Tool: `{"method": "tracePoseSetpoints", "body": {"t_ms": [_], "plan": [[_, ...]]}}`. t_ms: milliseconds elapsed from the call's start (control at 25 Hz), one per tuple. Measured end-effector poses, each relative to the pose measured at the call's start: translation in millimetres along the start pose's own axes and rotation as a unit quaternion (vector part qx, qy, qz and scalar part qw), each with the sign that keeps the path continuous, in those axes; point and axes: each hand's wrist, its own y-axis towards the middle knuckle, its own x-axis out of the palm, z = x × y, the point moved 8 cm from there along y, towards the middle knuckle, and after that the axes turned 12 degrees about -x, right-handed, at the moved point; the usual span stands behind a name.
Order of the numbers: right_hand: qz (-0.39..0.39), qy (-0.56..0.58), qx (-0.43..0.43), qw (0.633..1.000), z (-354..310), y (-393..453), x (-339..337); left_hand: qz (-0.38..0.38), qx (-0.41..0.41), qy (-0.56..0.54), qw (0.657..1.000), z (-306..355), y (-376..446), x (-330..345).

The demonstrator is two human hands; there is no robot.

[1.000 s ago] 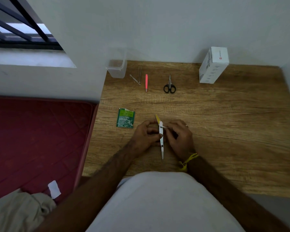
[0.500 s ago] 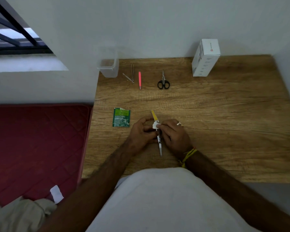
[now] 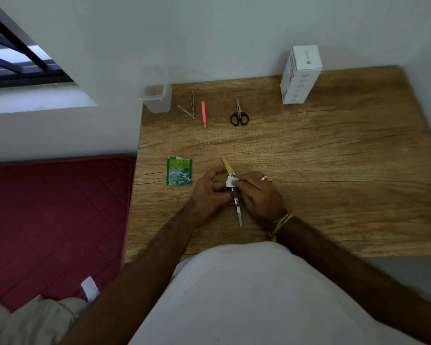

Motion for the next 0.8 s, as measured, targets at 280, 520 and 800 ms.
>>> {"method": "tracePoseSetpoints", "body": {"t_ms": [280, 520, 800], "plan": [[-0.011, -0.003, 0.001, 1.0, 0.5, -1.1, 1.2, 0.006, 0.005, 0.011, 1.0, 1.7, -2.0, 0.0], [-0.028, -0.008, -0.008, 1.0, -2.4, -3.4, 2.7, 0.007, 0.009, 0.05, 0.999, 3.1, -3.0, -2.2], [-0.032, -0.015, -0.018, 0.999, -5.1, -5.3, 2.0, 0.005, 0.013, 0.05, 0.999, 1.1, -1.4, -3.0]]}}
